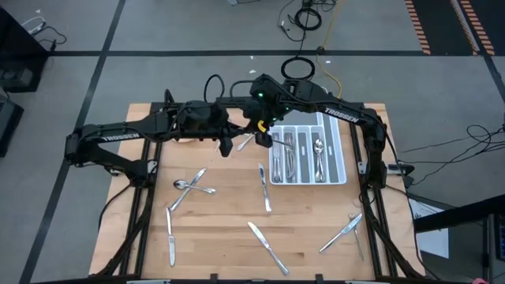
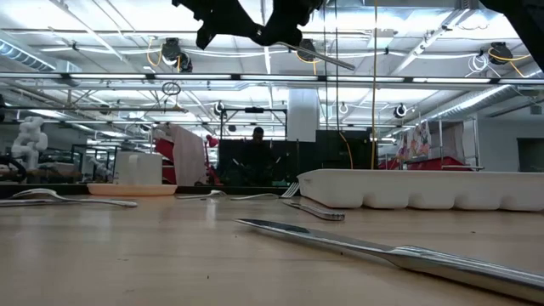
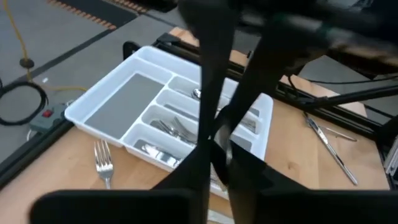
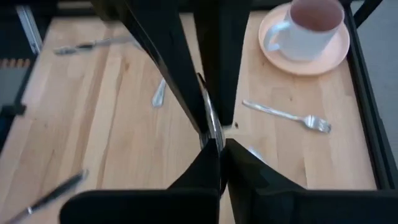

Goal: Sort silverware
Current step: Put the silver spoon into the white silverware tray

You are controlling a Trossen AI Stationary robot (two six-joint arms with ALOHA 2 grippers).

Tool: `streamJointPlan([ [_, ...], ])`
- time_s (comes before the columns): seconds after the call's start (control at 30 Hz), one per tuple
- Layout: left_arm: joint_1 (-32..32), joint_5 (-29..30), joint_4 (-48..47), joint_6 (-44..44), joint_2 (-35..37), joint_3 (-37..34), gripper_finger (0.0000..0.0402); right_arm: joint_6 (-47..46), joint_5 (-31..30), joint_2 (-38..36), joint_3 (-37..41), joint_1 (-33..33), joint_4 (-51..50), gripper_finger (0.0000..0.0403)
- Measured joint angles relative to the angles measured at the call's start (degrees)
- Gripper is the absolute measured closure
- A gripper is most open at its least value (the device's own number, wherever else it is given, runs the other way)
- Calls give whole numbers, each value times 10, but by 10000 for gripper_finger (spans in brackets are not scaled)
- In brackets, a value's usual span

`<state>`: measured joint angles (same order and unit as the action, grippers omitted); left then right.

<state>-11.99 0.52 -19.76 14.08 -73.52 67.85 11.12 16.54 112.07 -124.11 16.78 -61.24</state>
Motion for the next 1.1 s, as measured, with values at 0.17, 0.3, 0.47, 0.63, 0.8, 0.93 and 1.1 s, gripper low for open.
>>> streamJointPlan([
  [0.17, 0, 3, 0, -27, 1, 0, 288, 16, -2, 0, 0, 4, -2, 402],
  [0.3, 0, 6, 0, -30, 3, 0, 232, 17, -2, 0, 0, 11, -1, 402],
  [0.47, 0, 16, -1, -30, 3, 0, 174, 15, -1, 0, 0, 28, 0, 403],
  [0.63, 0, 39, -5, -30, 3, 0, 146, -7, 3, -5, 0, 52, -2, 403],
  [0.8, 0, 41, -10, -30, 3, 0, 144, -39, 33, -47, 1, 80, 35, 403],
  [0.93, 0, 42, -10, -29, 3, 0, 144, -78, 49, -97, 0, 106, 74, 403],
  [1.1, 0, 43, -9, -26, 3, 0, 143, -168, 30, -155, 0, 150, 89, 403],
])
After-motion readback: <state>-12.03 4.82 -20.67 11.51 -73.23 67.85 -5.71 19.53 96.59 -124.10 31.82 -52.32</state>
